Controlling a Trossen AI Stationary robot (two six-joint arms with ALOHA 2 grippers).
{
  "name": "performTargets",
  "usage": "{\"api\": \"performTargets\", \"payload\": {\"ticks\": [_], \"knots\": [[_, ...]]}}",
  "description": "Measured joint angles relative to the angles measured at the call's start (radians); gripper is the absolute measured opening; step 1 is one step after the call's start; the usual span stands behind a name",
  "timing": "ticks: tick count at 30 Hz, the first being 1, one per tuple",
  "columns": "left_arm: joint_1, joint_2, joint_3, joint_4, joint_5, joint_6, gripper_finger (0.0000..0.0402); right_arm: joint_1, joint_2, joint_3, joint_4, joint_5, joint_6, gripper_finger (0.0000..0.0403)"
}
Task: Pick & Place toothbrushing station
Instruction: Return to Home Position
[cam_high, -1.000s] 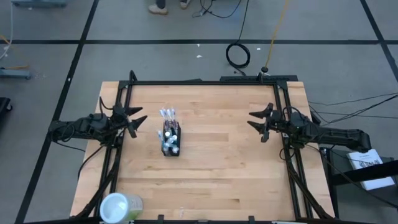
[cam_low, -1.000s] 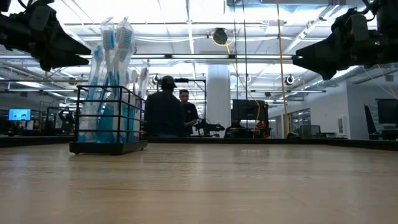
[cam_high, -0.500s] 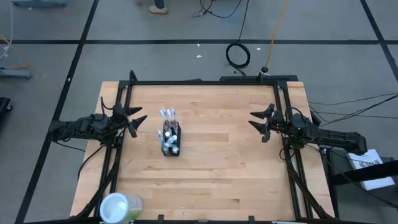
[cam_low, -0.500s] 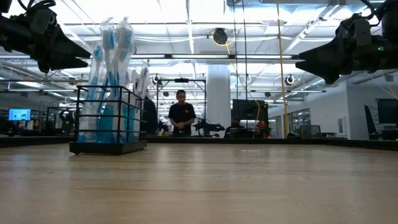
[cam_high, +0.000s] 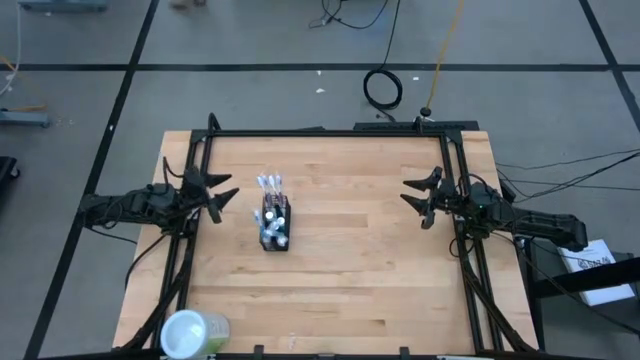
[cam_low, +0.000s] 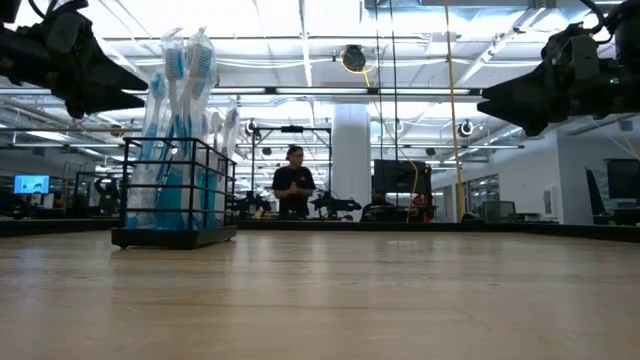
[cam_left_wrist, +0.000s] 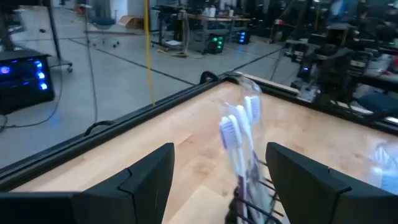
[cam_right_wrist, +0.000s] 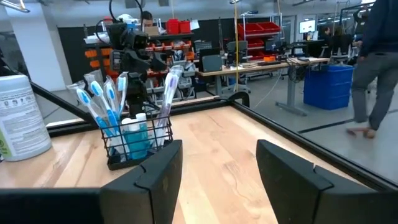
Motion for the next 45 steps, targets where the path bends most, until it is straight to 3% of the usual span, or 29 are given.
{"api": "performTargets", "payload": {"ticks": [6, 15, 21, 31, 42, 45], "knots": [[0.000, 0.000, -0.113, 0.176, 0.148, 0.090, 0.0262, 0.000, 0.000, 0.000, 0.010, -0.058, 0.002, 0.0196], [0.000, 0.000, -0.133, 0.160, 0.237, 0.121, 0.0262, 0.000, 0.000, 0.000, 0.004, -0.158, 0.016, 0.0196], [0.000, 0.000, -0.133, 0.156, 0.253, 0.124, 0.0262, 0.000, 0.000, -0.004, 0.006, -0.229, 0.002, 0.0197], [0.000, 0.000, -0.191, 0.303, 0.282, 0.167, 0.0262, 0.002, 0.002, -0.062, 0.096, -0.236, 0.030, 0.0197], [0.000, 0.000, -0.193, 0.307, 0.301, 0.175, 0.0262, 0.003, 0.002, -0.063, 0.066, -0.289, 0.012, 0.0197], [0.000, 0.000, -0.193, 0.306, 0.304, 0.174, 0.0262, 0.003, 0.005, -0.063, 0.073, -0.375, 0.053, 0.0197]]}}
